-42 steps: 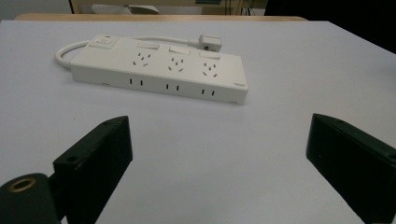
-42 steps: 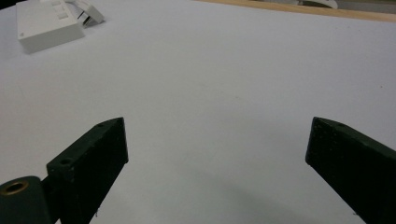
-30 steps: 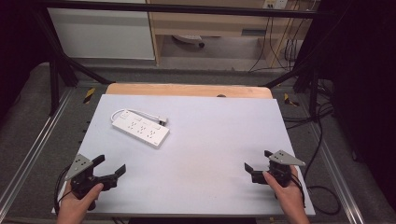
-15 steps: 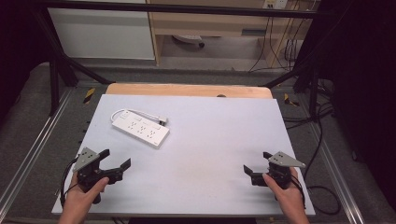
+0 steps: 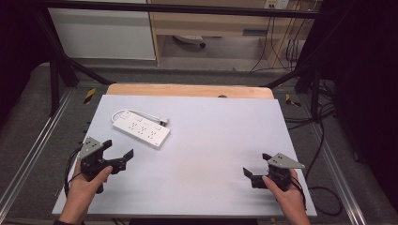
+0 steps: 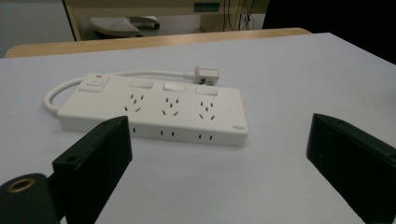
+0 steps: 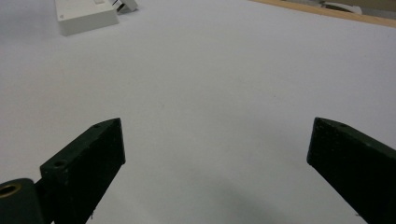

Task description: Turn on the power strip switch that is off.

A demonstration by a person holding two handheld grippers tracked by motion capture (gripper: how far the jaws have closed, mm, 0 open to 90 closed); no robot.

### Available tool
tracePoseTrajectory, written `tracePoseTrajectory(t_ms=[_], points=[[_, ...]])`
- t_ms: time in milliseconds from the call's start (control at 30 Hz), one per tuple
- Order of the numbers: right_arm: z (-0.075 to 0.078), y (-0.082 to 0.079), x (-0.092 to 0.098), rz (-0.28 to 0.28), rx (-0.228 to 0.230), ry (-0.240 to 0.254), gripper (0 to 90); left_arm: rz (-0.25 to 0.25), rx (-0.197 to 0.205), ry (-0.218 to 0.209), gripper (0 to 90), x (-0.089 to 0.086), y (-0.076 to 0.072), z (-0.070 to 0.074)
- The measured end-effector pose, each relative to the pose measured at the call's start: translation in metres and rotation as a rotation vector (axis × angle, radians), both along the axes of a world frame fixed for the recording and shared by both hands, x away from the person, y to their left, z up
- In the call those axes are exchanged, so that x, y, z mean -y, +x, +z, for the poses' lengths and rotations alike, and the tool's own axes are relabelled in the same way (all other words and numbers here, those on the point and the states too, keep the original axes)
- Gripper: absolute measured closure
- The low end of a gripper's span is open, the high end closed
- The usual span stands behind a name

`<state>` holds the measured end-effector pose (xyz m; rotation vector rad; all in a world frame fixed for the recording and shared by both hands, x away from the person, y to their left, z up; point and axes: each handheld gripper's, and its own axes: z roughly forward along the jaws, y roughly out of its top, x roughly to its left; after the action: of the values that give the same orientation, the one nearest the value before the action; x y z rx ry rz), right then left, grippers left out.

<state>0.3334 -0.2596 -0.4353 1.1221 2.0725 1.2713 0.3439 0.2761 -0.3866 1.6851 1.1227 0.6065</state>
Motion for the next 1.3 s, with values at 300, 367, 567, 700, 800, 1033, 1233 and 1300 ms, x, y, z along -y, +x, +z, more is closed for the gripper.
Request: tracePoseTrajectory(t_ms=[300,367,567,700,800,1033,1233,1300], points=[[-0.001,0.001,-0.001,0.001,-0.001,-0.008,3.6,-0.021,0.006,0.01,5.8,0.008,0.011,0.009],[-0.001,0.001,-0.001,0.001,-0.002,-0.008,3.6,-0.027,0.003,0.008,5.8,0.01,0.014,0.012],[-0.001,0.001,0.0,0.0,-0.005,-0.004,3.7,-0.032,0.009,0.027,5.8,0.015,0.025,0.021],[-0.001,0.001,-0.001,0.0,-0.005,-0.002,3.6,-0.028,0.012,0.032,5.8,0.014,0.032,0.024],[-0.001,0.001,0.0,0.001,-0.007,-0.003,3.5,-0.026,0.013,0.032,5.8,0.014,0.035,0.025],[-0.001,0.001,-0.001,0.001,-0.005,-0.006,3.3,-0.015,0.016,0.03,5.8,0.012,0.045,0.027],[-0.001,0.001,0.0,-0.002,-0.003,-0.004,3.3,-0.007,0.018,0.026,5.9,0.012,0.052,0.028],[-0.001,0.001,0.0,-0.004,-0.006,0.001,3.4,-0.008,0.018,0.03,6.0,0.013,0.054,0.028]])
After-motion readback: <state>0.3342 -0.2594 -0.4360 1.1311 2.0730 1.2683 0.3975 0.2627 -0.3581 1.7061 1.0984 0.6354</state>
